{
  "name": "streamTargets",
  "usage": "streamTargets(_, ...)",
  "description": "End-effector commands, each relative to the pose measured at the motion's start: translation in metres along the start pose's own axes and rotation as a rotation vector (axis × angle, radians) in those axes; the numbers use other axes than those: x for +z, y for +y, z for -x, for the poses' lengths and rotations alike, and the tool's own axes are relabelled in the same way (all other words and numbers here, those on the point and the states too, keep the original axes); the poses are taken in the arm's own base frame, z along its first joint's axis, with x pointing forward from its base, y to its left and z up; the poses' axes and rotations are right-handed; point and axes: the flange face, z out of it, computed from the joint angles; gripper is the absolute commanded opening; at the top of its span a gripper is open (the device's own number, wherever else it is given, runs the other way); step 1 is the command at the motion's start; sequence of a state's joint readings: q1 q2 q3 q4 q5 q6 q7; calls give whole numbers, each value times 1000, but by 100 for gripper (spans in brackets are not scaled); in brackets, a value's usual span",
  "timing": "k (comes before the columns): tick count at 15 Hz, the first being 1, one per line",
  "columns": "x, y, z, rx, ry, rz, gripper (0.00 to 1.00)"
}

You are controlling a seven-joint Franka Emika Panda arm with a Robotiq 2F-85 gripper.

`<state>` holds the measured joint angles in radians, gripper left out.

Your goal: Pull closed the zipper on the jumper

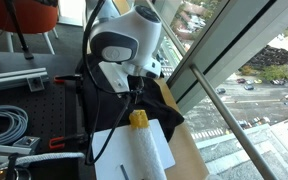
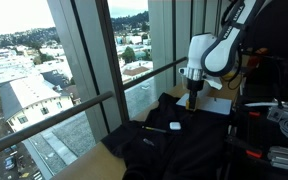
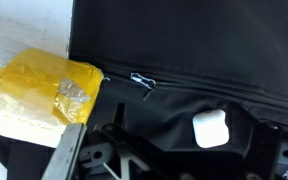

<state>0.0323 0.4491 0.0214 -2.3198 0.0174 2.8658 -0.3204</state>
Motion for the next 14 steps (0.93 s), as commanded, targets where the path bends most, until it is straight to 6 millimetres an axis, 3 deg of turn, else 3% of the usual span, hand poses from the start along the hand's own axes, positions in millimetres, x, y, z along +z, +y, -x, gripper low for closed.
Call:
streamTargets(1, 10, 7, -5, 25, 8, 5, 100)
streamTargets(7, 21, 16, -9, 52, -3, 1, 100)
streamTargets(14, 27, 2, -7, 46, -12, -6, 100)
